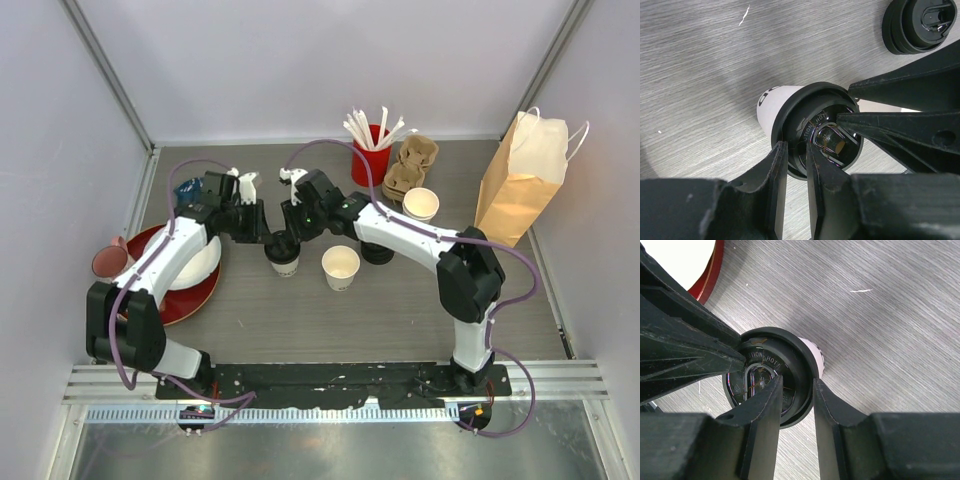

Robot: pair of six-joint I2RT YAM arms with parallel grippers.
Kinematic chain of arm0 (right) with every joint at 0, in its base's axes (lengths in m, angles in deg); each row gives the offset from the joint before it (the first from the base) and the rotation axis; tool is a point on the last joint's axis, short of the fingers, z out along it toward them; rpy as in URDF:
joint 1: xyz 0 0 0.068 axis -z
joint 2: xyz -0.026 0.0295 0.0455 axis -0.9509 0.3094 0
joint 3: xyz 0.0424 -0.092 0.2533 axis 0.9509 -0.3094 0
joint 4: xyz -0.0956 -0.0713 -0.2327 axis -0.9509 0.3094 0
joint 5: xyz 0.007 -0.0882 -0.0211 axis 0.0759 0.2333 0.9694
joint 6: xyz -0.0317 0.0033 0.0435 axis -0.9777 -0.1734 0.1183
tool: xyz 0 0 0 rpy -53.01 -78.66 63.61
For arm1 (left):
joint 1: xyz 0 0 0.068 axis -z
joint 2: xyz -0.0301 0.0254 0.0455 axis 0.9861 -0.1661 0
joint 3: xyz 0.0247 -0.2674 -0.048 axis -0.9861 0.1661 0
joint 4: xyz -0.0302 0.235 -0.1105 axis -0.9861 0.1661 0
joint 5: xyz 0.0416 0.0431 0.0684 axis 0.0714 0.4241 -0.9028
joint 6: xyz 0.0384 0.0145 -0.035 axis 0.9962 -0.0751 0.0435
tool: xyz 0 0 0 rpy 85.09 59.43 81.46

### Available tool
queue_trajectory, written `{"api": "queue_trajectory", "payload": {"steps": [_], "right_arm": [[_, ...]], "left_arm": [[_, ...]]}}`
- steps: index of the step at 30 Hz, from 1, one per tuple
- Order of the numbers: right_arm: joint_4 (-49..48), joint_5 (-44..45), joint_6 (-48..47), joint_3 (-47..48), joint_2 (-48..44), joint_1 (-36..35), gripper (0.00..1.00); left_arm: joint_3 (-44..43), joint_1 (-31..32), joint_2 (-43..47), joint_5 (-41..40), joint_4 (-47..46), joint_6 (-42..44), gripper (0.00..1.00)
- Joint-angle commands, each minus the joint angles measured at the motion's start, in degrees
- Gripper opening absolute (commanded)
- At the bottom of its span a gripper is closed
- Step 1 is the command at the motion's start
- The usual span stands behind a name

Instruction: Pack the takeout coffee

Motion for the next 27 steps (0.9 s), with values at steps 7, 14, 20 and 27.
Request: {"api": "queue_trajectory", "payload": {"steps": [7, 14, 20, 27], "right_arm": [[-3.11, -1.07, 2.72, -6.42, -3.12, -0.46, 0.33], [-6.63, -1.25, 4.48, -12.93, -5.67, -0.46, 0.32], [-7.24, -0.72, 4.66, -15.13, -6.29, -0.46, 0.31], [-5.23, -0.72, 3.08, -11.19, -6.11, -0.46, 0.31]], "left_arm": [[8.92, -1.29, 1.13, 1.81, -4.58, -3.34, 0.25], [12.08, -2.18, 0.25, 0.57, -6.6, -5.18, 0.22], [12.7, -2.61, -0.98, 0.84, -6.6, -5.45, 0.21], [4.72, -2.7, 2.18, 1.27, -2.12, -2.11, 0.19]]}}
